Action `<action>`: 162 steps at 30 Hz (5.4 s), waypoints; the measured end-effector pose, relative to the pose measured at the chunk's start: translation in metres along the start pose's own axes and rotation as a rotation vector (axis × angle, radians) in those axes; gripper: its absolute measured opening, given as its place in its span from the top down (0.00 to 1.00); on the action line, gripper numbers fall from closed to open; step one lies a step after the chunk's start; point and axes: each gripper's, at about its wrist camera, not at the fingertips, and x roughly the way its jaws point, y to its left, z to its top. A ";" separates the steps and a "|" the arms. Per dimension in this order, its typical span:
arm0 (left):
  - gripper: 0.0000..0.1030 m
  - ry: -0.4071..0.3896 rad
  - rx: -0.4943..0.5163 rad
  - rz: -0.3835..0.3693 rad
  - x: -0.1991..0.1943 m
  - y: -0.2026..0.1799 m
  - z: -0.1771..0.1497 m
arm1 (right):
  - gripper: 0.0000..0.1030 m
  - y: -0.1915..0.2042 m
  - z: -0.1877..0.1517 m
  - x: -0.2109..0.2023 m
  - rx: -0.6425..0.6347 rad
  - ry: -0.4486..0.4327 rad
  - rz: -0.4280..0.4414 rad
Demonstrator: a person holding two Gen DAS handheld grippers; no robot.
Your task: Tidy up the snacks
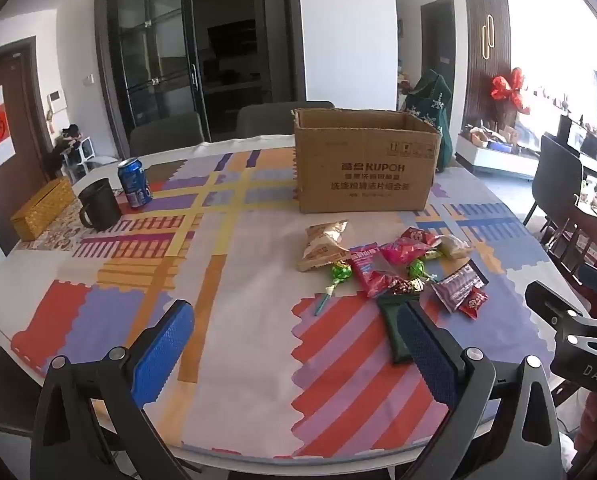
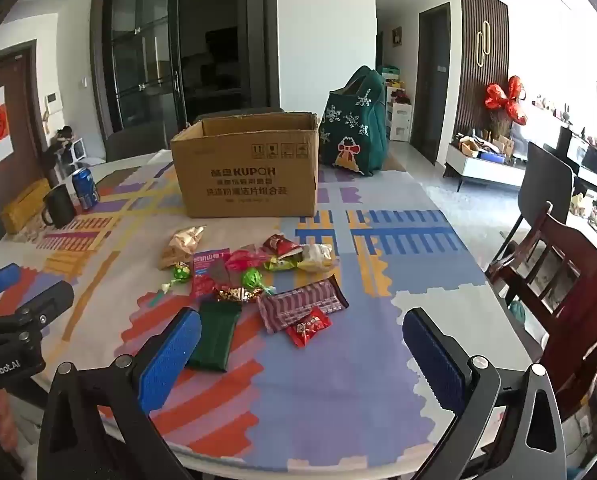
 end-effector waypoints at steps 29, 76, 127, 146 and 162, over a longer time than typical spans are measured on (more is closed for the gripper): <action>0.00 -0.027 -0.018 0.007 -0.011 0.006 0.001 | 0.01 0.003 0.000 -0.005 -0.021 -0.014 -0.010; 0.00 -0.034 -0.017 0.008 -0.012 0.006 0.000 | 0.01 0.003 0.000 -0.005 -0.020 -0.023 -0.011; 0.22 0.340 0.107 -0.238 0.123 -0.088 0.001 | 0.43 -0.036 -0.016 0.112 0.114 0.279 0.069; 0.38 0.417 0.119 -0.185 0.151 -0.100 -0.015 | 0.58 -0.035 -0.021 0.136 0.153 0.328 0.123; 0.58 0.380 0.107 -0.241 0.142 -0.095 -0.013 | 0.80 -0.025 -0.022 0.132 0.100 0.327 0.124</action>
